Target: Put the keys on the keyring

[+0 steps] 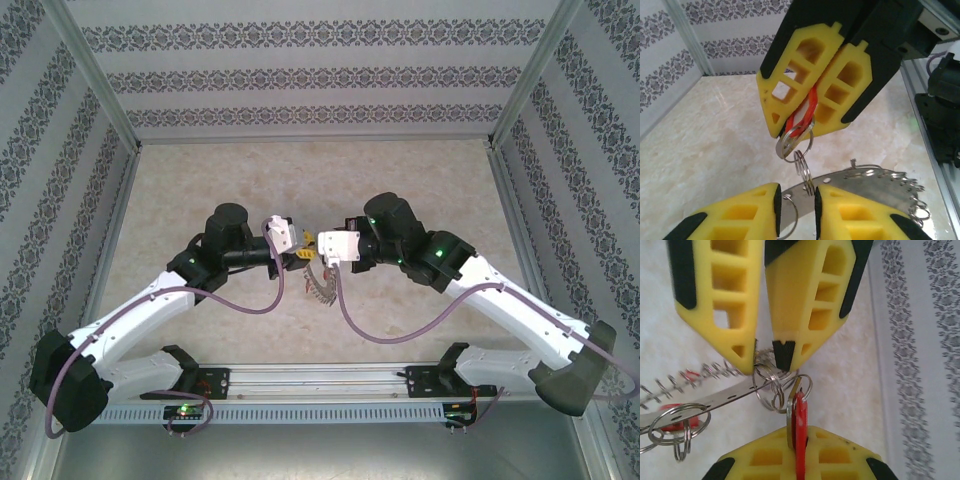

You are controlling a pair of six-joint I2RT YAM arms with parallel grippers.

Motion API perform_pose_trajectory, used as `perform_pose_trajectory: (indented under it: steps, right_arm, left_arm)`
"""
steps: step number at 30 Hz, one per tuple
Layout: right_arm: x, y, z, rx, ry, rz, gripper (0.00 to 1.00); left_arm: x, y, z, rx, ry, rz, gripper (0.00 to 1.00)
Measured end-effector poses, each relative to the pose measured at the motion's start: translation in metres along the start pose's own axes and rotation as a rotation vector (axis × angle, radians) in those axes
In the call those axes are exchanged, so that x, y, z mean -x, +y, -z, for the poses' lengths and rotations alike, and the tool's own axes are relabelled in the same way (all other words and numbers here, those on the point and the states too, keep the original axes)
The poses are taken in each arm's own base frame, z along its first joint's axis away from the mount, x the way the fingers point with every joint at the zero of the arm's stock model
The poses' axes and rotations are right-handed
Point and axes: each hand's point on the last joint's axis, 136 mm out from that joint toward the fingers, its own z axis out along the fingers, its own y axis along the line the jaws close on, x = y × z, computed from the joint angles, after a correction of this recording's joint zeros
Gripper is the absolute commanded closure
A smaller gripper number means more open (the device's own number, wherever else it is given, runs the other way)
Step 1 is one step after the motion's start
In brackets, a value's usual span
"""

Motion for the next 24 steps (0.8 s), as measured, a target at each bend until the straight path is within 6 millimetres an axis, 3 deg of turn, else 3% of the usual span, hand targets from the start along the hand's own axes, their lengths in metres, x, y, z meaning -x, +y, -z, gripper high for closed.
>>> perform_pose_trajectory:
  steps: [1,3,6,12,16,20,24]
  right_arm:
    - [-0.001,-0.001,-0.001,-0.012,0.025,0.072,1.0]
    - [-0.006,-0.002,-0.006,-0.027,0.087,0.23,1.0]
    - [-0.02,-0.006,-0.015,-0.028,0.202,0.451,1.0]
    - [-0.031,-0.029,-0.015,-0.063,0.328,0.808,1.0]
    - [-0.03,-0.048,-0.008,-0.112,0.344,0.941,1.0]
    - [-0.027,-0.072,0.01,-0.197,0.336,0.975,1.0]
    - [-0.01,-0.1,0.029,-0.302,0.295,0.985,1.0]
  left_arm:
    - [0.0,0.002,0.0,0.01,-0.004,0.006,0.66]
    - [-0.001,0.005,-0.001,0.032,-0.017,0.015,0.46]
    - [-0.008,0.007,0.002,0.08,-0.033,0.022,0.03]
    - [-0.014,0.027,0.023,0.273,-0.029,0.07,0.01]
    - [-0.024,0.072,0.049,0.549,0.009,0.165,0.01]
    - [-0.062,0.127,0.105,0.944,0.052,0.427,0.01]
    - [-0.1,0.148,0.164,1.244,0.038,0.688,0.01]
